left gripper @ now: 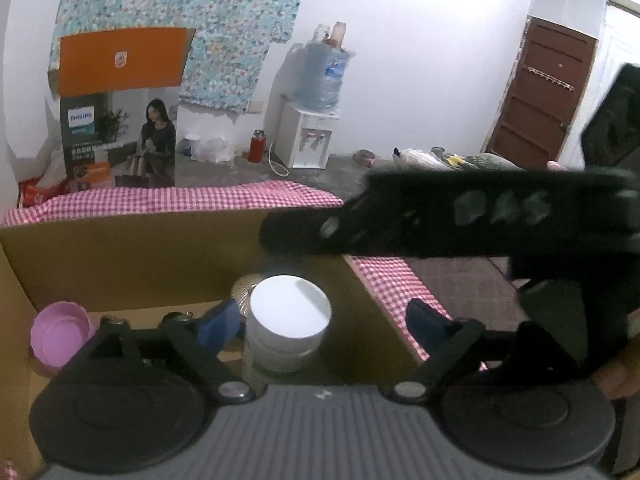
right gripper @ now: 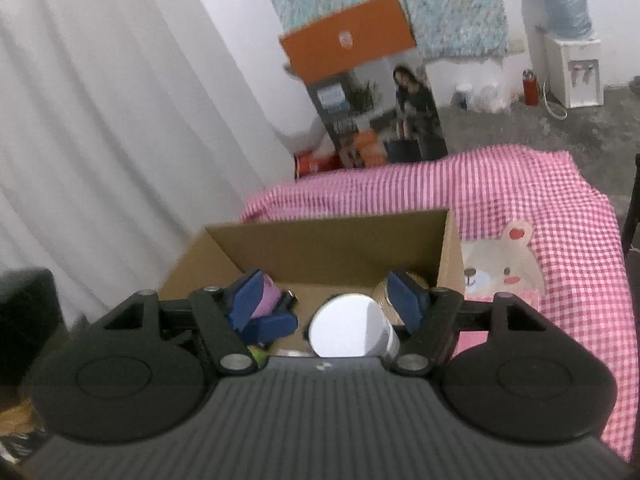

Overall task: Organize rigid objects
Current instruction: 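Lower the white bottle into the box, open the right tool, withdraw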

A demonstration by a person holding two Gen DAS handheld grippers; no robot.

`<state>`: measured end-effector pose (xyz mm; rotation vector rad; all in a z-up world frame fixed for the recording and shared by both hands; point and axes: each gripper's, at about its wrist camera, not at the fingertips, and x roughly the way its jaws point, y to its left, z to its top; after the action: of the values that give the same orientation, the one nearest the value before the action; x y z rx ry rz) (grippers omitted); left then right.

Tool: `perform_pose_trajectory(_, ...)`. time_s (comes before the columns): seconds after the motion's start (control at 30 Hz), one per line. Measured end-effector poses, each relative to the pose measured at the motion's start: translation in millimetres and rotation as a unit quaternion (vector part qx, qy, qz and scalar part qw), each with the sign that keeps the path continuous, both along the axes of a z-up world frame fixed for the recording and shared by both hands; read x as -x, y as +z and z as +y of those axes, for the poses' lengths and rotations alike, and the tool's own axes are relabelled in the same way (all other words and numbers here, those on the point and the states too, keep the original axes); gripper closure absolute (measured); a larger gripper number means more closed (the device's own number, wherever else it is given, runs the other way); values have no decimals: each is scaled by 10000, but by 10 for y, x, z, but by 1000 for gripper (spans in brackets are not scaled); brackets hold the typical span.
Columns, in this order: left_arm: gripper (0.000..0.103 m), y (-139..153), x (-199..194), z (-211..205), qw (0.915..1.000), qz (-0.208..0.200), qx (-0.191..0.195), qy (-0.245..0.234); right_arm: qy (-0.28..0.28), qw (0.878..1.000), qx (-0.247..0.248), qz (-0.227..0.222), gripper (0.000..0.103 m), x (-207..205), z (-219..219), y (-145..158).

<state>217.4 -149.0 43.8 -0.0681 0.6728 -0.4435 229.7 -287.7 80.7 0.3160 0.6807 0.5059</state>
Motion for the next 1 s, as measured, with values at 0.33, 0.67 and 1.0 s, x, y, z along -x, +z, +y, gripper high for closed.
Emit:
perform_pose_trajectory(0.33, 3, 260, 558, 59, 9990, -376, -175, -183, -470, 9941, -612, -757, 22, 850, -269, 289)
perform_pose_trajectory(0.67, 0, 421, 1155, 274, 9976, -531, -196, -405, -288, 9915, -731, -1042, 18, 1691, -213, 400)
perform_pose_trajectory(1.0, 0, 328, 1589, 663, 9982, -376, -395, -268, -66, 9930, -881, -783, 18, 2084, 2, 286)
